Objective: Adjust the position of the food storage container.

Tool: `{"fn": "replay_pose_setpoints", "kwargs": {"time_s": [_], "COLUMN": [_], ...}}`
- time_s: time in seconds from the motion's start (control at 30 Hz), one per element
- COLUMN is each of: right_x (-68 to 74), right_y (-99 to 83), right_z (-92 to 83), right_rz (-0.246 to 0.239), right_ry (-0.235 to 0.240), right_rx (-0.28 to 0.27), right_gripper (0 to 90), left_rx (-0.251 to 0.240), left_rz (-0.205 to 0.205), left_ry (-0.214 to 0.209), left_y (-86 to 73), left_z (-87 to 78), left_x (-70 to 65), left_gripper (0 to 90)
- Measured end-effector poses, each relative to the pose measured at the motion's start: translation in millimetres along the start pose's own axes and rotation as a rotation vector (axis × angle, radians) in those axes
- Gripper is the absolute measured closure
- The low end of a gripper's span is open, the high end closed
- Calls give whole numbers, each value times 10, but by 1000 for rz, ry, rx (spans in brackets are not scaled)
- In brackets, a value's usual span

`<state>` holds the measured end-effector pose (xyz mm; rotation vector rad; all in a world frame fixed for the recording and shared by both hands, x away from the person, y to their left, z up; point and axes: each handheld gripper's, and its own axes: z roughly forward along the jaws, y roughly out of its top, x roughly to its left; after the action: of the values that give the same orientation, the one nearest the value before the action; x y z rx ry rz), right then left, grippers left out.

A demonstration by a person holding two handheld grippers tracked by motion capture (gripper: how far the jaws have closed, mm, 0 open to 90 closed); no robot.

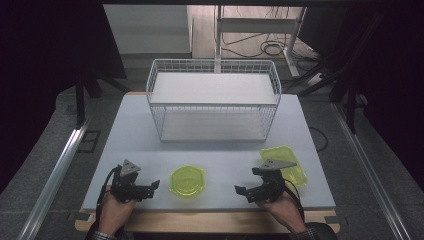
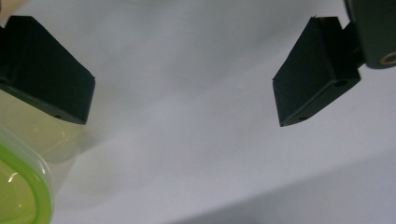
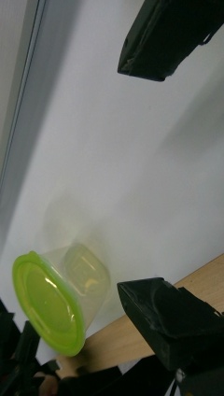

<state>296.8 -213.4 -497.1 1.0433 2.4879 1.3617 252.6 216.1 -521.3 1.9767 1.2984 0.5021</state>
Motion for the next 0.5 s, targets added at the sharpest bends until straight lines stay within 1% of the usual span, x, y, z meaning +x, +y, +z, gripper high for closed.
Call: {"fn": "replay_pose_setpoints", "kwargs": {"time_s": [0.03, 0.07, 0.13, 0.17, 0.23, 0.27, 0.33, 0.43, 0.5], "right_x": [0, -2, -8, -25, -27, -24, -6, -6, -6], "right_y": [0, -18, -25, -40, -38, -34, -27, -25, -24], "right_z": [0, 13, 16, 17, 15, 9, -6, -22, -32], "right_rz": [0, -19, -20, -14, -15, -18, -37, -37, -40], "right_ry": [0, -28, -35, -55, -58, -69, -97, -101, -107], "right_rx": [0, 15, 20, 23, 17, 14, 10, -4, -10], "right_gripper": [0, 0, 0, 11, 20, 33, 53, 76, 86], "left_rx": [-7, -5, 2, 12, 24, 27, 29, 19, 14], "left_rz": [13, 24, 32, 41, 58, 60, 43, 19, 6], "left_ry": [5, -9, -44, -53, -50, -51, -72, -93, -93], "left_y": [-5, -12, -22, -26, -23, -17, 0, 20, 23], "left_z": [1, 7, 26, 42, 55, 55, 49, 24, 12], "left_x": [7, 18, 29, 24, 10, 3, 2, 7, 15], "left_gripper": [60, 80, 80, 77, 79, 82, 95, 99, 98]}}
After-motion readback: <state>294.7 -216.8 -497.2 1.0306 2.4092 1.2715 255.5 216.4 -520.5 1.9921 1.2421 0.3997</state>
